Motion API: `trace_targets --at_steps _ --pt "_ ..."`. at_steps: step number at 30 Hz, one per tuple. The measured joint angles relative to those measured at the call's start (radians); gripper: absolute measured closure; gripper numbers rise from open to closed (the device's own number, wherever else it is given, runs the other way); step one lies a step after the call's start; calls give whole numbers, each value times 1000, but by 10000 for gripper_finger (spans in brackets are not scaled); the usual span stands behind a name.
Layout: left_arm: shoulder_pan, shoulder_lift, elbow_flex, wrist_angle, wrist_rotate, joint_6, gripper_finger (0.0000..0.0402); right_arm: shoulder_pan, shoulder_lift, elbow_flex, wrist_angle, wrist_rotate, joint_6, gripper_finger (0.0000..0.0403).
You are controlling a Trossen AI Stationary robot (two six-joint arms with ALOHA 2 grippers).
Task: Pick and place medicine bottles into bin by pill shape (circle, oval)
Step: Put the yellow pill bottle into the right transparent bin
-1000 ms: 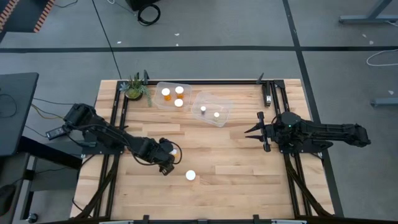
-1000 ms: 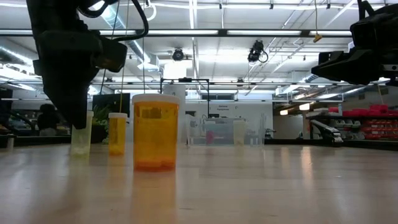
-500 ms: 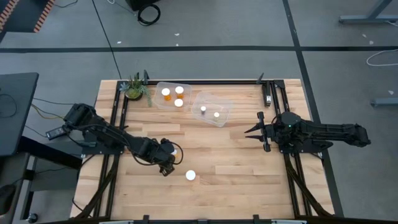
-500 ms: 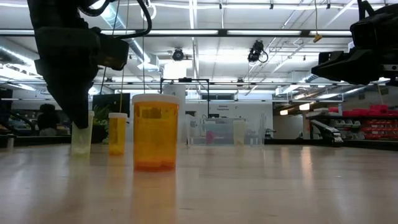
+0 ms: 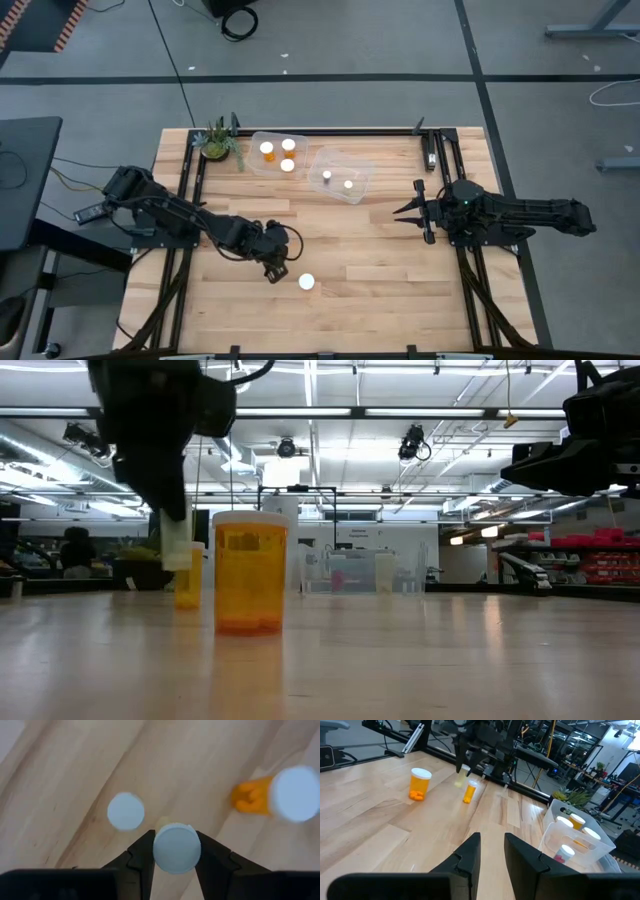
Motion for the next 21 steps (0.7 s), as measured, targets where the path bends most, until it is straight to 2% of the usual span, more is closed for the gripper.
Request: trace_targets --at_steps 8,13,21 --pt "82 0 46 32 1 122 264 0 0 0 0 0 0 310" --pt "181 0 46 95 1 232 275 0 0 0 0 0 0 310" --pt "352 0 46 177 0 389 267 0 0 0 0 0 0 310"
